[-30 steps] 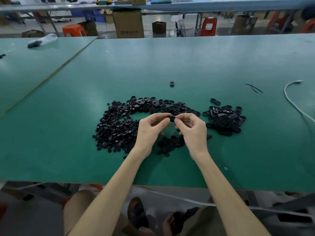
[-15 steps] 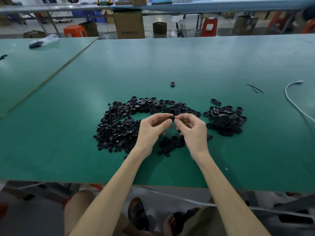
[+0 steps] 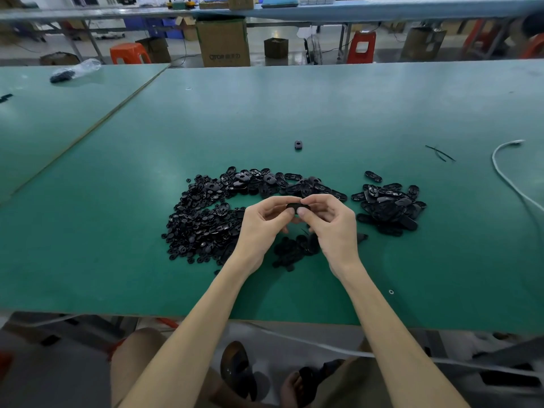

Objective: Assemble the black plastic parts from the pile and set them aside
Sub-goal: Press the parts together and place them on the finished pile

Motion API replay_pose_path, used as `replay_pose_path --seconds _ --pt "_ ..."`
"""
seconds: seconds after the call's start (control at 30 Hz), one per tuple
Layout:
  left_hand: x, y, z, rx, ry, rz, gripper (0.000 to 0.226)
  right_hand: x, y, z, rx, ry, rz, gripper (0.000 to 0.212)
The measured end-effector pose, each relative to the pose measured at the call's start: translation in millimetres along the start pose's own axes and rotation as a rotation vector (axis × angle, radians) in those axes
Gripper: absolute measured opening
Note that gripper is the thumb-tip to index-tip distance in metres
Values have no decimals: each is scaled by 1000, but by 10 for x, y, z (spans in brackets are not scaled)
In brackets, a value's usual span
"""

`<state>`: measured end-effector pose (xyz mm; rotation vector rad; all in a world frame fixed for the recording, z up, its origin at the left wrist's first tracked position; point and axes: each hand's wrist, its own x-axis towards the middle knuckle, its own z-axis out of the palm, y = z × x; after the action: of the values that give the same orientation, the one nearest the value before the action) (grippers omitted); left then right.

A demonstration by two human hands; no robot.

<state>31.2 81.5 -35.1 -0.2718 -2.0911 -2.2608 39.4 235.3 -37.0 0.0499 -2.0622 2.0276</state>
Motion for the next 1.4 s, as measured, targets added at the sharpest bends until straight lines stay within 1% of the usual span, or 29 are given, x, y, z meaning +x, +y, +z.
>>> replay_pose_path --seconds 0.1,0.23,0.47,0.7,0.83,1.03,1.4 --pt "3 -19 -3 9 8 -5 17 -1 -13 -5 18 -11 -6 22" --pt "3 -34 -5 9 12 -4 14 1 -13 -3 36 18 -8 21" --pt "-1 -46 -13 10 19 2 14 -2 -1 5 83 0 4 23" --pt "-7 -41 -5 -5 2 1 13 -6 13 10 67 -19 -22 21" --pt "-5 -41 -2 -18 -1 0 13 -1 19 7 62 -20 -23 25" --pt "2 -33 6 -43 -4 1 13 8 44 -2 46 -14 -1 13" --pt "2 -23 16 -25 -1 -1 13 7 45 -8 41 -10 10 12"
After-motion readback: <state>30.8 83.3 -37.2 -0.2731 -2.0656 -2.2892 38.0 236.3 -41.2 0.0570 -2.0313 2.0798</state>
